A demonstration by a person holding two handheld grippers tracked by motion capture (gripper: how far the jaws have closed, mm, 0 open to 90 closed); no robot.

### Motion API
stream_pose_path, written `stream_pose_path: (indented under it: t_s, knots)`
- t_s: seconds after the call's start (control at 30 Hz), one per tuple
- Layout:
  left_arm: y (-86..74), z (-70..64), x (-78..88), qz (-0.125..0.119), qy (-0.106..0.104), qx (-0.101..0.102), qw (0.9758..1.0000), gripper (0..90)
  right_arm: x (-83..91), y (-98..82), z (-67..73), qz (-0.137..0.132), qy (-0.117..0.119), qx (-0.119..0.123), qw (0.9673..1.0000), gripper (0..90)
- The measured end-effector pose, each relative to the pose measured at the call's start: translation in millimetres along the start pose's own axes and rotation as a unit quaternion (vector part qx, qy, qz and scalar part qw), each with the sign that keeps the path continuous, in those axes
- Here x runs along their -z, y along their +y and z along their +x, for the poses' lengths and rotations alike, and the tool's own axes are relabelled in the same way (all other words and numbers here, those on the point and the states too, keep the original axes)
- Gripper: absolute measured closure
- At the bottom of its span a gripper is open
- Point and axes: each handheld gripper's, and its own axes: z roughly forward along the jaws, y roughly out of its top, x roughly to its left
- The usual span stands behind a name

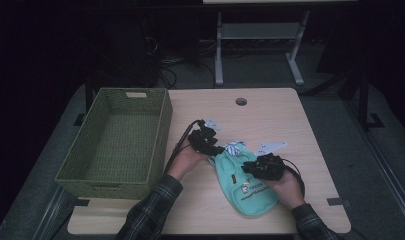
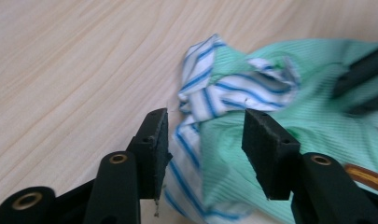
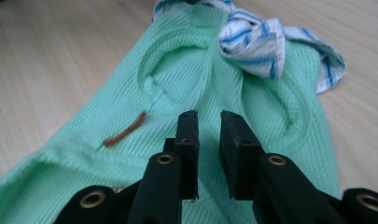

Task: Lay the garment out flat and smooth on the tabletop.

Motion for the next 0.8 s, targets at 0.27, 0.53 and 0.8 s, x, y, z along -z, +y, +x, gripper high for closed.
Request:
stream_pose_path:
  t_s: [0.27,0.53,0.8]
  knots:
    - [-8.8,9.3,-14.2,0.024,-0.002,0.02,0.9995,48.3,18.0,-18.3,5.8,0.005,-0.007,0.0,1.0,70.4]
    - [-12.1,3.4,-23.0,0.052,0.002,0.004,0.9986,49.4,36.7,-32.7,7.4,-0.002,-0.017,-0.013,0.9998,67.6]
    - [-12.3,-3.6,-23.0,0.055,-0.011,-0.017,0.9983,72.2,40.3,-35.4,3.3,-0.007,-0.022,-0.02,0.9995,66.7]
